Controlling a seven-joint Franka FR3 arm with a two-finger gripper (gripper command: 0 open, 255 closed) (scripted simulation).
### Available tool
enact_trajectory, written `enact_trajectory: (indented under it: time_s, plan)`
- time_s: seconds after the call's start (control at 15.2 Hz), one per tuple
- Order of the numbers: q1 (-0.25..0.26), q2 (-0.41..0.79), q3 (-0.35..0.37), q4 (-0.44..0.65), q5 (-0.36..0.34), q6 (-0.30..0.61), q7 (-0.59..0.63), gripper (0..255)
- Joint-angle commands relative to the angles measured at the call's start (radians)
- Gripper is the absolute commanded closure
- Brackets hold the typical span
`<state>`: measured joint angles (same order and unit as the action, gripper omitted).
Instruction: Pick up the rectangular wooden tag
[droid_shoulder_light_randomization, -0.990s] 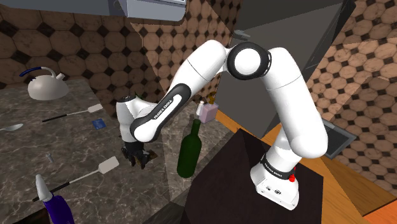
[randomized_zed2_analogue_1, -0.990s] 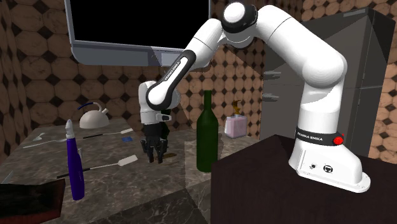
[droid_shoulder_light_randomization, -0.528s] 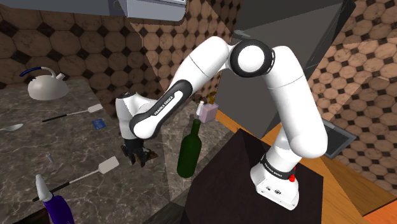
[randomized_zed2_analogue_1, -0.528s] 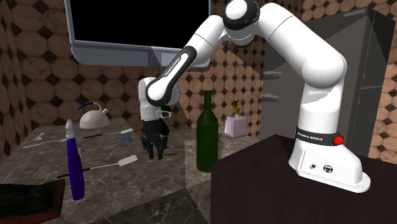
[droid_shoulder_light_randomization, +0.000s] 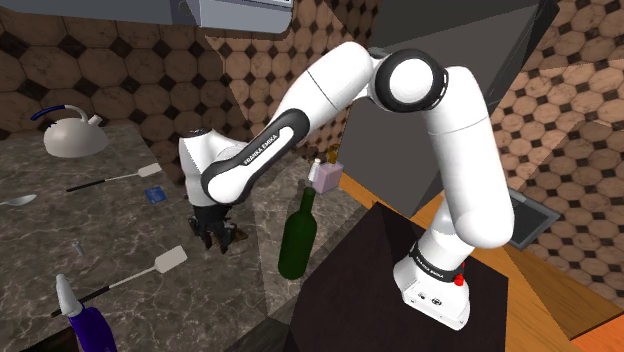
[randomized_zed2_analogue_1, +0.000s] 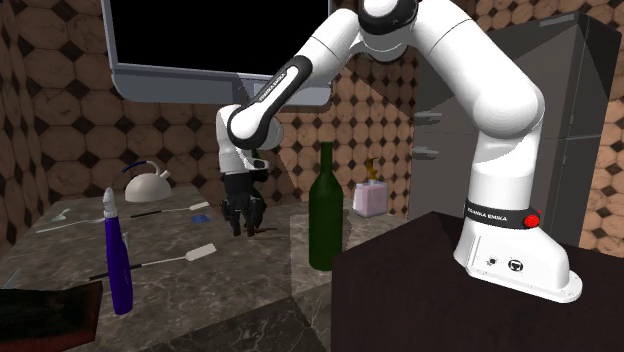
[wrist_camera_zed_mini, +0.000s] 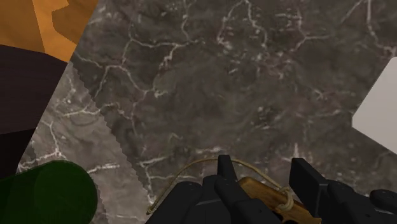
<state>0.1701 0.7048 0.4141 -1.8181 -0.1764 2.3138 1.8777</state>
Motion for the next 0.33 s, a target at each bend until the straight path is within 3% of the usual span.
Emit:
enact_trajectory:
  time_s: [0.0, 0.26]
  plan:
    - [-0.006, -0.023, 0.007, -0.01, 0.007, -0.013, -0.002, 255]
    - [-0.012, -0.045, 0.014, -0.013, 0.015, -0.031, -0.004, 255]
